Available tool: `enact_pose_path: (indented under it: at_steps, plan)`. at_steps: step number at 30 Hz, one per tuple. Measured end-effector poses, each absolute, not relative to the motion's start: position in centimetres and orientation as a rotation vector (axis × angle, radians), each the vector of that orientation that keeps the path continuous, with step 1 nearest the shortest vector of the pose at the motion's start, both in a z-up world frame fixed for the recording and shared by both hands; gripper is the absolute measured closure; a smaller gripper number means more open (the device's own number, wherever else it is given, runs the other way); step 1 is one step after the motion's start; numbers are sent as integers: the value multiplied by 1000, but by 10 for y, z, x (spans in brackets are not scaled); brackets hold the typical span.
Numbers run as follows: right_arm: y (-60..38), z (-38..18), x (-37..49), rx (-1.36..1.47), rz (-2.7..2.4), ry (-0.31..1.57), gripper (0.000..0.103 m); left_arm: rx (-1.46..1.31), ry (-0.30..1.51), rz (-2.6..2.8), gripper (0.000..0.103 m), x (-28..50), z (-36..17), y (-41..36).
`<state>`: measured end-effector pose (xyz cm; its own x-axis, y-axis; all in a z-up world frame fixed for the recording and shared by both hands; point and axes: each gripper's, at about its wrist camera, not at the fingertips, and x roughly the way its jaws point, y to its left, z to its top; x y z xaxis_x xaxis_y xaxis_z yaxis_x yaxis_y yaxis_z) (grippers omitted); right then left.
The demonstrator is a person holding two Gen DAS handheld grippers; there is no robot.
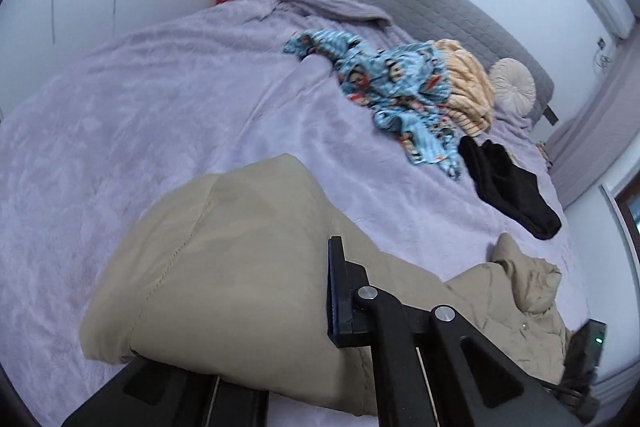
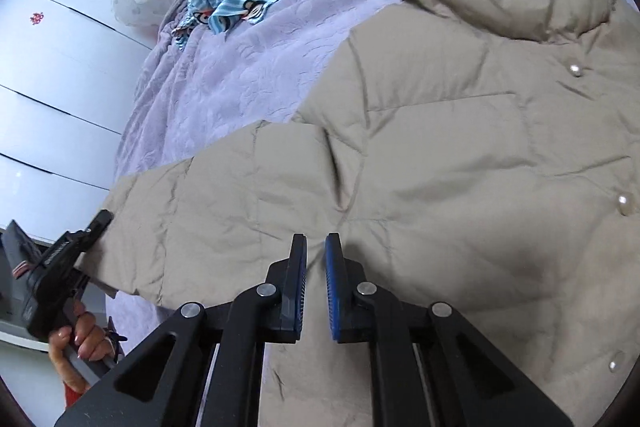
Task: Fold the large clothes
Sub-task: 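Grasp the jacket sleeve with the left tool and fold it across the body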
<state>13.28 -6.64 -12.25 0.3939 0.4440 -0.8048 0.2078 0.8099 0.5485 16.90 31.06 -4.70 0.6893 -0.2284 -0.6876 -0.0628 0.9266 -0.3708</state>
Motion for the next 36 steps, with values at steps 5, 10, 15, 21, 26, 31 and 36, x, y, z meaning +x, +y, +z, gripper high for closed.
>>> enact_pose_path:
  at_steps: [5,10,15,21,26,31,36]
  plan:
    - [-34,-166,149,671,230,1270,93,-296,729,-269,95,159,9,247]
    - [-42,-179,143,755,291,1309,93,-226,677,-425,95,149,50,144]
    - [-110,-147,102,765,255,1253,93,-176,720,-557,95,147,59,18]
    - [-232,-126,39,655,8,1217,92,123,876,-572,95,133,-24,-146]
    - [-278,-144,7,662,-75,1259,92,387,1021,-510,95,111,-119,-199]
    - [-288,-147,6,714,-63,1229,92,463,967,-545,25,84,-129,-204]
    - [-307,-143,12,726,-75,1227,92,447,873,-556,2,58,-86,-171]
